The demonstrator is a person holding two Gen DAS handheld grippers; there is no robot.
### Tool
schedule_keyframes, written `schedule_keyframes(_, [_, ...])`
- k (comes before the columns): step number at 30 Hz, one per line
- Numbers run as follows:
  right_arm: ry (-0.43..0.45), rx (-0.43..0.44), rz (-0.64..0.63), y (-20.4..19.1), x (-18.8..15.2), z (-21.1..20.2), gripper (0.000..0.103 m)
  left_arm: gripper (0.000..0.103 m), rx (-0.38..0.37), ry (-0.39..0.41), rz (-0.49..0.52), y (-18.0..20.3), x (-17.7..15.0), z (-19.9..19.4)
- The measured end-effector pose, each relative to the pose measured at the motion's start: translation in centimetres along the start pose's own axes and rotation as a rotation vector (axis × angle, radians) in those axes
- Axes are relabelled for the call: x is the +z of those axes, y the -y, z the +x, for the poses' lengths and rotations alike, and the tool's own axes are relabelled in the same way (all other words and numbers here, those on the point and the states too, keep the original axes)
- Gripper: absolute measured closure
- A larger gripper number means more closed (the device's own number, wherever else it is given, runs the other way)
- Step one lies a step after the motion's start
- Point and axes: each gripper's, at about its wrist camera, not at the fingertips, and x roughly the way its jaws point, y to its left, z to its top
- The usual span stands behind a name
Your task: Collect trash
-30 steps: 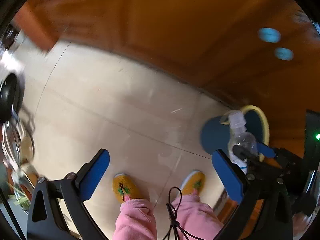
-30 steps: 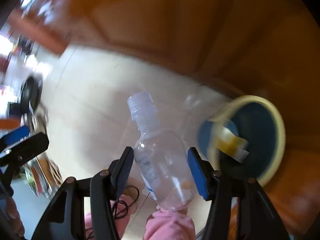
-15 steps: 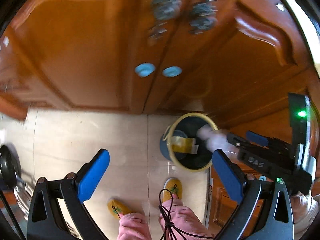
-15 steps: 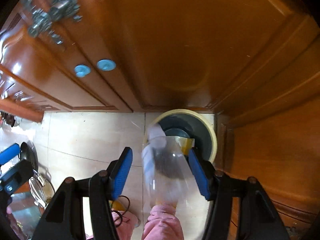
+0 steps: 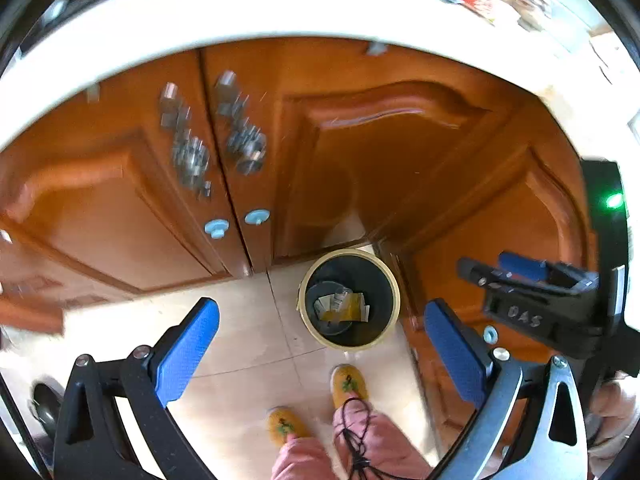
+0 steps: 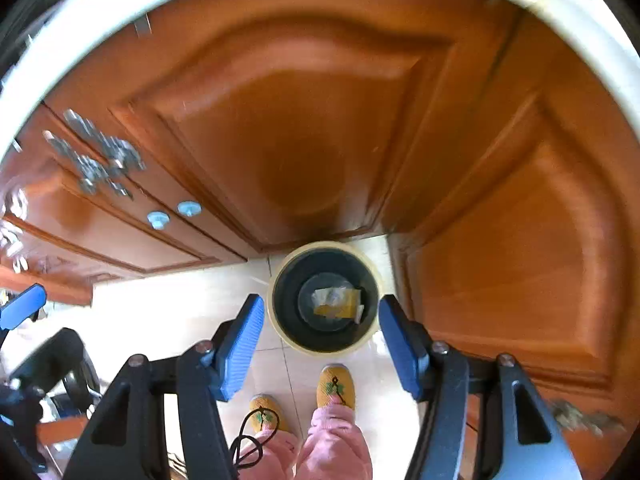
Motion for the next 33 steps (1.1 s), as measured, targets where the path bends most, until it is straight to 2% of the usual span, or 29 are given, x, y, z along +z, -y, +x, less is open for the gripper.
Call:
schedule_keyframes(4, [0.059,-0.016,0.058,0.5,0.4,-6.8,0.043,0.001,0.022,0.01,0.129,3.4,2.7,-4.6])
schedule_keyframes(7, [0.15,-0.056,0.076,1.2,1.1,-13.0,0.043,0.001,-0.008,0.088,0.213,5.7,4.6,-9.2])
schedule_keyframes(11, [0.262,-0.098,0.103,2.4,2.1,-20.2,0.043,0.001,-0.002,0.181,0.301,9.1,7.8,-13.5])
schedule_keyframes(16, [0.361,-0.1,0.147,4.7,4.5,-26.2,0.043,0.001,-0.006,0.266,0.37,12.3,12.9,-16.9])
schedule_keyframes(22, [0.41,-0.072,0.166,6.7,8.6,-28.2,0.043,0.001,-0.026,0.292,0.39,14.7,19.1,-18.8])
schedule_keyframes(25, [0.414,-0.056,0.157,8.0,11.5,-28.2,0.043,0.001,-0.021,0.284,0.39,16.4,22.4,-18.4])
schedule_keyframes(29, [0.406,-0.037,0.138,9.8,15.6,-27.0,0.043,0.001,0.043,0.267,0.386,17.7,26.5,-15.4])
schedule_keyframes(33, [0.363,0.017,0.117,11.8,19.9,-24.0,0.043,0.001,0.066,0.206,0.316,18.0,30.6,-11.4])
